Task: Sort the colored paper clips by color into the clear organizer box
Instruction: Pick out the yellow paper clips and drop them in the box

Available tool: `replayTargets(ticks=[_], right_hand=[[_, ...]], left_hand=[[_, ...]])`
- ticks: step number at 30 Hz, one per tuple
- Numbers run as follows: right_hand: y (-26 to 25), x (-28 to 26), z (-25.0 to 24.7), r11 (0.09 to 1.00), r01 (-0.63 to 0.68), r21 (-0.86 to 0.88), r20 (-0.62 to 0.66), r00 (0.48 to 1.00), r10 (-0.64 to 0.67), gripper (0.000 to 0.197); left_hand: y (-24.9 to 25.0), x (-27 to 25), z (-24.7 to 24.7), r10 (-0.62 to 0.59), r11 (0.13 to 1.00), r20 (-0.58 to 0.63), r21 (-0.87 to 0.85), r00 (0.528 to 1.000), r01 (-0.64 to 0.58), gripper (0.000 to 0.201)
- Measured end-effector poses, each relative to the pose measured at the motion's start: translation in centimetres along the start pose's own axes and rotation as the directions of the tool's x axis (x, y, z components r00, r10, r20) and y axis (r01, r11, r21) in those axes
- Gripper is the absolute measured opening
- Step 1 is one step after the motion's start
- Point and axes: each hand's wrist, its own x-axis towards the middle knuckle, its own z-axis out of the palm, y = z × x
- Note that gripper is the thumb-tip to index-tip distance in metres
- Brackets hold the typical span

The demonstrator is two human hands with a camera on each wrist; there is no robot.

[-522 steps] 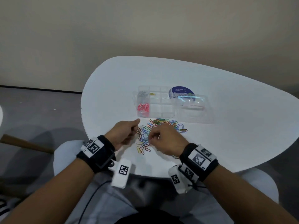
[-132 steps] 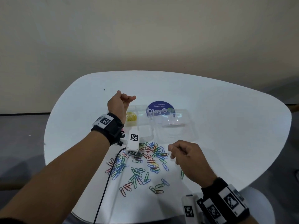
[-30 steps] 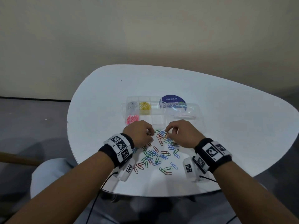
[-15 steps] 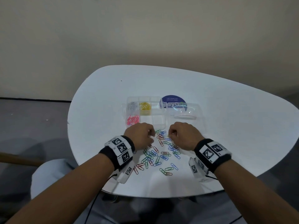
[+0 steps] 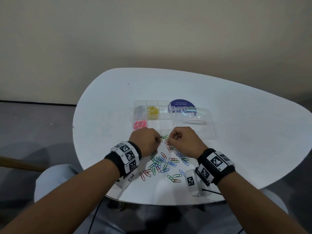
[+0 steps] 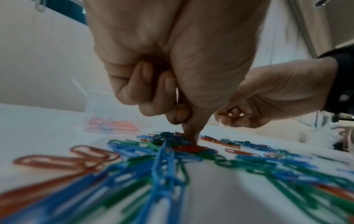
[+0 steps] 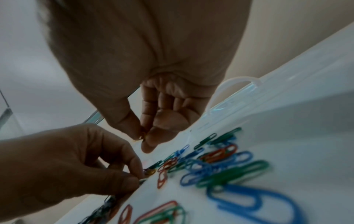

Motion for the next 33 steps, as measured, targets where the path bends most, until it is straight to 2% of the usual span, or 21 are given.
replayTargets(ticks=[3, 4, 6, 9, 12, 13, 14, 17, 18, 22, 25, 28, 33], right_hand=[[-0.2, 0.0, 0.2, 0.998, -0.019, 0.065, 0.003, 1.0, 0.019, 0.005], [-0.4, -0.1, 0.2, 0.996, -0.026, 0.089, 0.001, 1.0, 0.026, 0.005], [-0.7, -0.2, -0.1, 0.987, -0.042, 0.153, -0.011, 0.999, 0.044, 0.004], [-1.2, -0.5, -0.8, 0.962, -0.066, 0.265, -0.032, 0.997, 0.077, 0.004], [-2.0, -0.7, -1.2, 0.936, -0.07, 0.344, -0.042, 0.995, 0.09, 0.003], [-2.3, -0.8, -1.2, 0.924, -0.071, 0.376, -0.043, 0.995, 0.094, 0.003], [-2.7, -0.7, -1.3, 0.913, -0.068, 0.402, -0.048, 0.994, 0.095, 0.003], [-4.0, 0.6, -1.7, 0.919, -0.044, 0.393, -0.093, 0.992, 0.087, 0.004], [-4.6, 1.4, -1.8, 0.925, -0.036, 0.378, -0.112, 0.99, 0.084, 0.004], [-6.9, 6.4, -2.3, 0.945, -0.019, 0.325, -0.195, 0.977, 0.087, 0.004], [-7.6, 9.4, -1.8, 0.968, -0.057, 0.245, -0.182, 0.978, 0.103, 0.013], [-7.0, 10.6, -1.4, 0.97, -0.102, 0.219, -0.187, 0.972, 0.144, 0.018], [-5.6, 9.9, -2.0, 0.929, -0.137, 0.343, -0.16, 0.966, 0.202, 0.016]], left_hand=[[0.1, 0.0, 0.1, 0.021, 1.0, 0.026, 0.007, 0.999, -0.022, 0.018], [0.1, 0.0, 0.2, 0.016, 0.998, 0.031, -0.054, 0.999, -0.015, 0.017], [0.0, -0.1, 0.0, -0.01, 0.955, 0.024, -0.296, 1.0, 0.017, 0.011], [-0.4, -0.3, -0.9, -0.091, 0.757, 0.014, -0.649, 0.996, 0.079, 0.009], [-0.6, -0.6, -1.8, -0.133, 0.44, 0.085, -0.888, 0.987, 0.135, 0.004], [-0.7, -0.7, -1.9, -0.137, 0.367, 0.101, -0.919, 0.985, 0.145, 0.008], [-0.9, -0.6, -2.0, -0.148, 0.355, 0.097, -0.924, 0.984, 0.144, 0.012], [-1.8, 0.2, -2.7, -0.228, 0.523, -0.012, -0.845, 0.974, 0.112, 0.01], [-2.2, 0.7, -3.2, -0.269, 0.533, -0.054, -0.84, 0.962, 0.102, 0.008], [-3.8, 3.3, -5.3, -0.444, 0.452, -0.142, -0.888, 0.885, 0.084, 0.005], [-4.9, 4.8, -5.7, -0.52, 0.446, -0.124, -0.883, 0.845, 0.146, 0.007], [-5.6, 5.3, -5.4, -0.536, 0.444, -0.091, -0.876, 0.839, 0.189, 0.009], [-6.5, 4.6, -5.3, -0.553, 0.391, -0.077, -0.903, 0.83, 0.176, 0.016]])
